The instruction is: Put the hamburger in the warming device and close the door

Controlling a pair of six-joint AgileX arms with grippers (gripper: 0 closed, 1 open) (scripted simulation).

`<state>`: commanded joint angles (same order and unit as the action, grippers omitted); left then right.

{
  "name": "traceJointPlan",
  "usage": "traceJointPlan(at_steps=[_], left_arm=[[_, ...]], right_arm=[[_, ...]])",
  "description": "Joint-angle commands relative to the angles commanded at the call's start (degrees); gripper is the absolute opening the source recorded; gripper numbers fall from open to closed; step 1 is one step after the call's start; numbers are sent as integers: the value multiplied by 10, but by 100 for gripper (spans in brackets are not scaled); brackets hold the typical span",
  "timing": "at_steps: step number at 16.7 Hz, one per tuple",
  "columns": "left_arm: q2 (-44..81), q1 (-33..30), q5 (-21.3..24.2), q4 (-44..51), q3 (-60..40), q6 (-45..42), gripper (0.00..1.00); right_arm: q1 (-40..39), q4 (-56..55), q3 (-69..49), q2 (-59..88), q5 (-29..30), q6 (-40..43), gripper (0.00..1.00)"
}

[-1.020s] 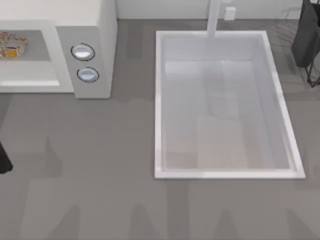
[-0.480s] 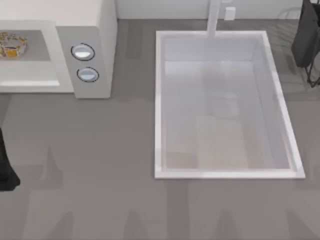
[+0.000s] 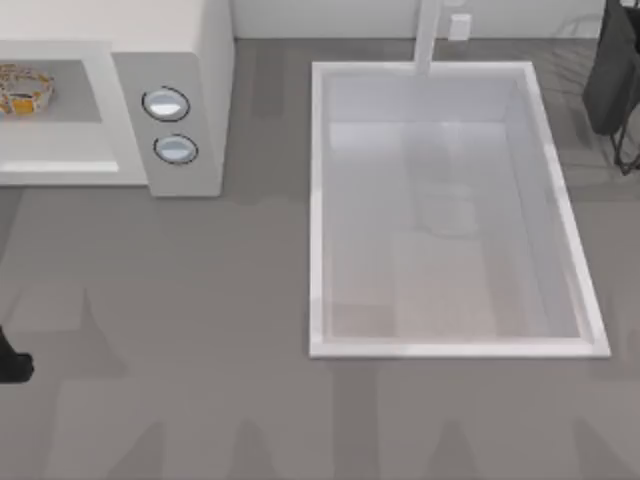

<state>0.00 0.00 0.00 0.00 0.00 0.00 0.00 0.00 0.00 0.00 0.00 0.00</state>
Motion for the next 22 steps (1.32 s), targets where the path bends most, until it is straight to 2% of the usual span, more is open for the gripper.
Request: traceJointPlan(at_steps=[7, 17, 22], left_arm=[[0, 0, 0, 0, 0, 0, 2], [2, 0, -1, -2, 0, 0, 0], [84, -29, -32, -97, 21, -2, 0]], right_arm=[[0, 0, 0, 0, 0, 0, 100], [0, 0, 0, 0, 0, 0, 100], [0, 0, 0, 0, 0, 0, 100]])
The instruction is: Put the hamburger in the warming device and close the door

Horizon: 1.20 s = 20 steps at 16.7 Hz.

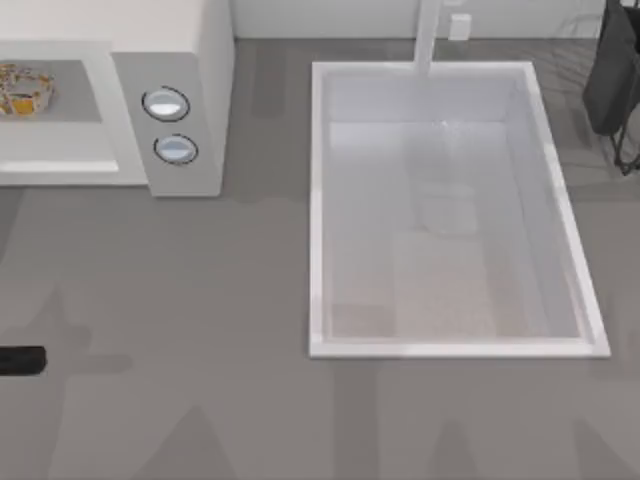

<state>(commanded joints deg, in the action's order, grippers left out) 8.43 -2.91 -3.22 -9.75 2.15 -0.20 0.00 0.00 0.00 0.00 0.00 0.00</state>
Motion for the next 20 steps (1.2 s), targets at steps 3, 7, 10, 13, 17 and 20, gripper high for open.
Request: traceJointPlan(at_steps=[3, 7, 10, 13, 17, 20], left_arm=[[63, -24, -21, -85, 16, -1, 0], [105, -41, -37, -139, 25, -1, 0], [106, -41, -37, -139, 25, -1, 0], [110, -35, -35, -129, 11, -1, 0], [37, -31, -30, -80, 30, 0, 0], [14, -28, -29, -61, 37, 1, 0]], right_arm=[[0, 0, 0, 0, 0, 0, 100], [0, 0, 0, 0, 0, 0, 100], [0, 0, 0, 0, 0, 0, 100], [0, 0, 0, 0, 0, 0, 100], [0, 0, 0, 0, 0, 0, 100], [0, 0, 0, 0, 0, 0, 100]])
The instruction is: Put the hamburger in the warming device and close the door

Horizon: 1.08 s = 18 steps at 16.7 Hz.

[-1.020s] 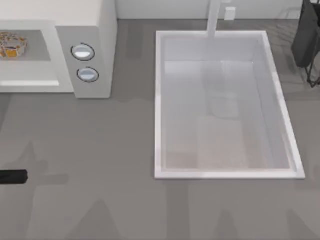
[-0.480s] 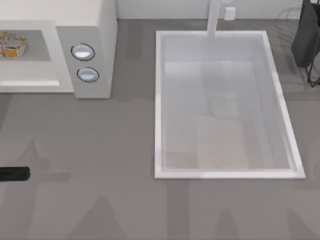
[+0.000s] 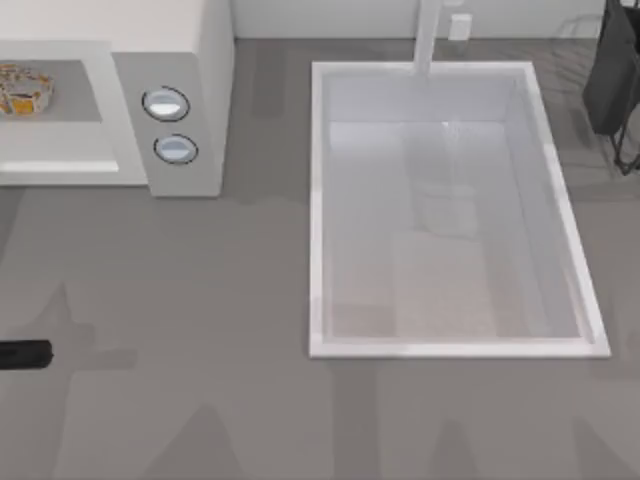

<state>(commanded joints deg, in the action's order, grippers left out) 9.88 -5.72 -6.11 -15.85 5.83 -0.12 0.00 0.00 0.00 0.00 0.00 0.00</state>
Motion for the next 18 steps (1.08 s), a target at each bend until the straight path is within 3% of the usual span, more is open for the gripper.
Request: traceJointPlan(at_steps=[5, 13, 18], left_arm=[[27, -7, -8, -11, -31, 0, 0], [192, -134, -134, -140, -65, -7, 0], [210, -150, -150, -155, -71, -7, 0]], right_arm=[[0, 0, 0, 0, 0, 0, 100], [0, 0, 0, 0, 0, 0, 100], [0, 0, 0, 0, 0, 0, 100]])
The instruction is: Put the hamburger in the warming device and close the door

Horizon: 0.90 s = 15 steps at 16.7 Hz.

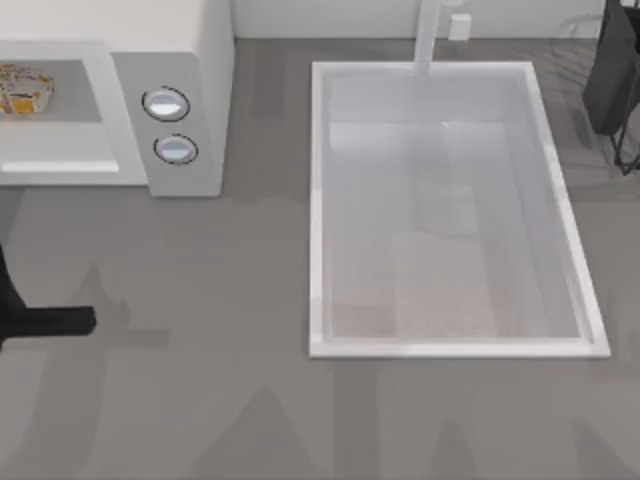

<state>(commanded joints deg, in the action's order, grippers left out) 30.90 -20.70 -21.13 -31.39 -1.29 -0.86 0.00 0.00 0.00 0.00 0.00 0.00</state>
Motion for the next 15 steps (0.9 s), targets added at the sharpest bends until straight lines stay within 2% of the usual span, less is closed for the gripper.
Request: traceJointPlan(at_steps=[3, 6, 10, 15], left_arm=[[5, 9, 9, 8, -4, -7, 0], [57, 60, 63, 58, -58, -60, 0], [208, 201, 208, 191, -216, -194, 0], [459, 452, 417, 427, -501, -371, 0]], right_arm=[[0, 0, 0, 0, 0, 0, 100], [0, 0, 0, 0, 0, 0, 100], [0, 0, 0, 0, 0, 0, 100], [0, 0, 0, 0, 0, 0, 100]])
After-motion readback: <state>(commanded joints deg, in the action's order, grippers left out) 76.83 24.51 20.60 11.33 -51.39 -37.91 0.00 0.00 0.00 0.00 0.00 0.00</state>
